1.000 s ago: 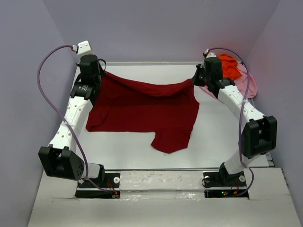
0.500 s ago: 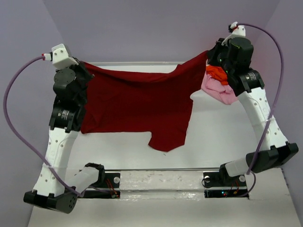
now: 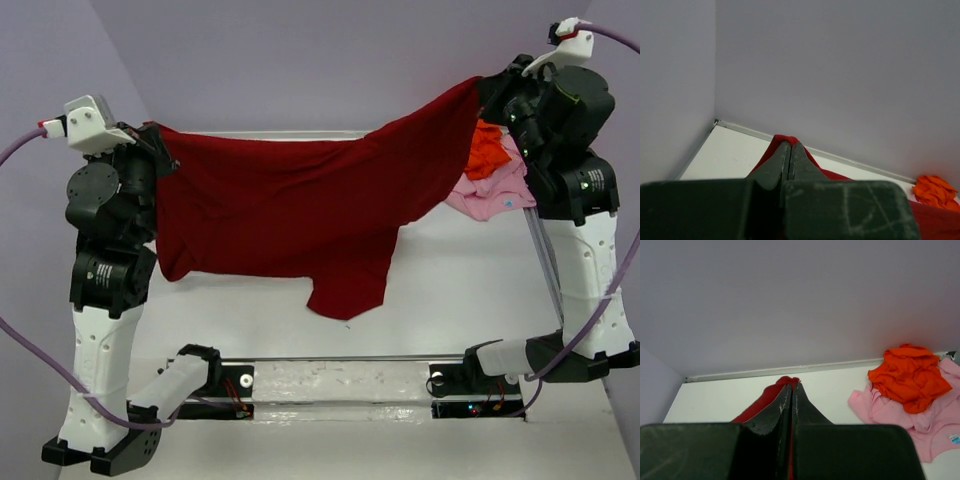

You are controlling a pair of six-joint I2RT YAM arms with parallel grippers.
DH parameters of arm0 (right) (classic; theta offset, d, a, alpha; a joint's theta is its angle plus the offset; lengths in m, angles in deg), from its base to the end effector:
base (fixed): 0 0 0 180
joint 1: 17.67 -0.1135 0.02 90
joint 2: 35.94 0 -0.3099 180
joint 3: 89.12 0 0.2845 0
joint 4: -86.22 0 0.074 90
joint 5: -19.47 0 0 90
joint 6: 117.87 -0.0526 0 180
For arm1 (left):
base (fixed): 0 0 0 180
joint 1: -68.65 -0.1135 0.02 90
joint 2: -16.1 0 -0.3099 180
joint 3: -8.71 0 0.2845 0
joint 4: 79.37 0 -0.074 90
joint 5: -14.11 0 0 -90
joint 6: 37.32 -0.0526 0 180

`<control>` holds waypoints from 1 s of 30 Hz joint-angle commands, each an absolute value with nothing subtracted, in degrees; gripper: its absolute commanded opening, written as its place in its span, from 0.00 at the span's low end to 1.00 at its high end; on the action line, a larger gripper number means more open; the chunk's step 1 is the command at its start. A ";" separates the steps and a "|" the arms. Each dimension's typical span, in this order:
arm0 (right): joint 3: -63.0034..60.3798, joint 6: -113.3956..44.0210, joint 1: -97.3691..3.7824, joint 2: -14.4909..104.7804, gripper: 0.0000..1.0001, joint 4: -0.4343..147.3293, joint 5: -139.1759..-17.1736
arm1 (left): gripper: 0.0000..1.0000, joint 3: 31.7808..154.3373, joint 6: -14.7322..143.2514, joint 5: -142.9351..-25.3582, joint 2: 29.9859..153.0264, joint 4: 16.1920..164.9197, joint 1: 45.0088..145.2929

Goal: Fold and stack the t-shirts
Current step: Flatten out the 1/3-folded T-shirt at the center of the board.

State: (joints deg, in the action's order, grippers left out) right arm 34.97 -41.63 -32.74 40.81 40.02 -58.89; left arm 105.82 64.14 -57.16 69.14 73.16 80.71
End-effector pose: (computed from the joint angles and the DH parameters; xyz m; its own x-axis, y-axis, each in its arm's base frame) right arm 0.2608 0.0592 0.6269 0.0044 0.2425 -0.9702 -0.0627 0.9683 0.2417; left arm 0.1568 -0.0162 0.5944 0.2943 -0.2553 -0.9210 -0.0455 0.9588 -0.2803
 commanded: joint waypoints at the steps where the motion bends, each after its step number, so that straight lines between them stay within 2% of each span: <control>1: 44.41 -39.21 -32.61 41.67 0.00 38.54 -56.91 | 0.00 112.64 63.49 -58.48 66.46 73.26 80.60; 6: 52.42 -37.98 -32.61 44.92 0.00 35.37 -56.47 | 0.00 119.93 63.75 -61.03 68.13 69.38 80.60; 10: 57.07 -38.16 -32.61 45.98 0.00 35.02 -57.44 | 0.00 121.17 64.81 -61.55 67.17 69.90 80.60; 15: 66.38 -38.33 -32.61 48.70 0.00 36.16 -59.36 | 0.00 126.08 67.35 -67.26 69.79 70.70 80.69; 20: 68.25 -38.33 -32.61 50.54 0.00 37.83 -61.83 | 0.00 129.43 66.13 -69.65 73.48 71.67 81.22; 27: 68.95 -39.21 -31.47 62.74 0.00 36.08 -62.09 | 0.00 132.68 65.42 -65.36 87.62 70.61 81.48; 30: 72.11 -43.15 -28.41 70.55 0.00 33.54 -67.43 | 0.00 134.61 65.51 -64.64 94.64 70.00 81.40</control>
State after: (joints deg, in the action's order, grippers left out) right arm 70.86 -40.12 -31.45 61.38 35.83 -62.17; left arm 132.50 66.46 -66.02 85.81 69.75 81.21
